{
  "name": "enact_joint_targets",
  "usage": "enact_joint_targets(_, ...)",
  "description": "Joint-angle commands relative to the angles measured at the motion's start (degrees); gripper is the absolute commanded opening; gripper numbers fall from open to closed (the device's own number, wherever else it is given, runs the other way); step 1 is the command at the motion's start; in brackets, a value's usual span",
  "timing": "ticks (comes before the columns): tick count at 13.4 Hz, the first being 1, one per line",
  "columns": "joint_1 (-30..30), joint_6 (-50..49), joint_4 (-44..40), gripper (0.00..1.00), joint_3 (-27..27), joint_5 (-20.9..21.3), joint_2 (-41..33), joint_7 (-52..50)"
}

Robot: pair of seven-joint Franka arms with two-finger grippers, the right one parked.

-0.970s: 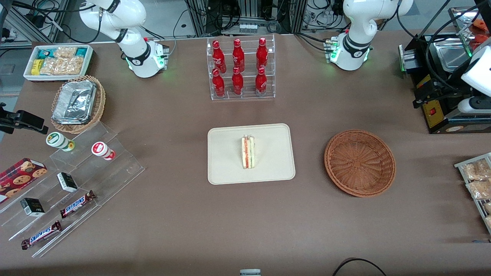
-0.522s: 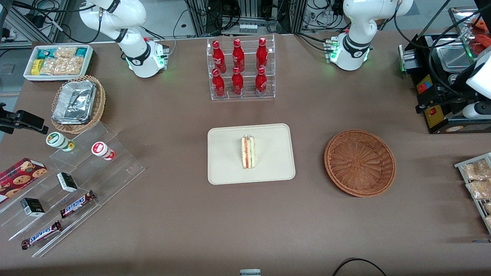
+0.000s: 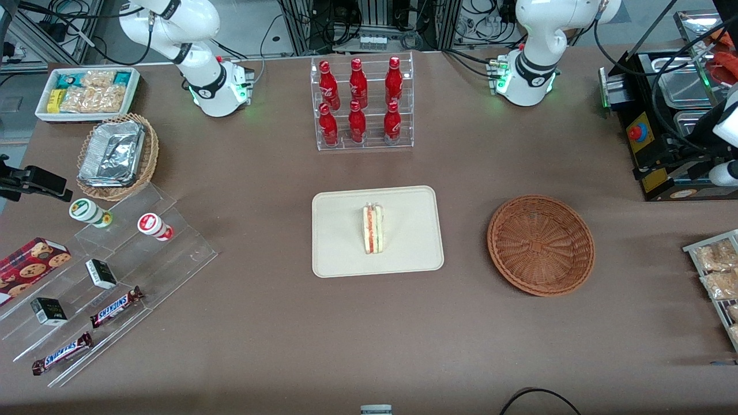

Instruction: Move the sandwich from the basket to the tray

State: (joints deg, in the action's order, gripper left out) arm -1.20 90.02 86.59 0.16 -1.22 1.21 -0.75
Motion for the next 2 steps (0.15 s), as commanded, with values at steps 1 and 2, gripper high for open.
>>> enact_joint_targets(1, -0.1, -1.4, -1.4, 1.0, 0.0, 0.9, 0.6, -0.7)
enact_joint_targets(2, -0.2, -2.1, -1.2, 1.0, 0.0, 1.0, 0.6, -0.7)
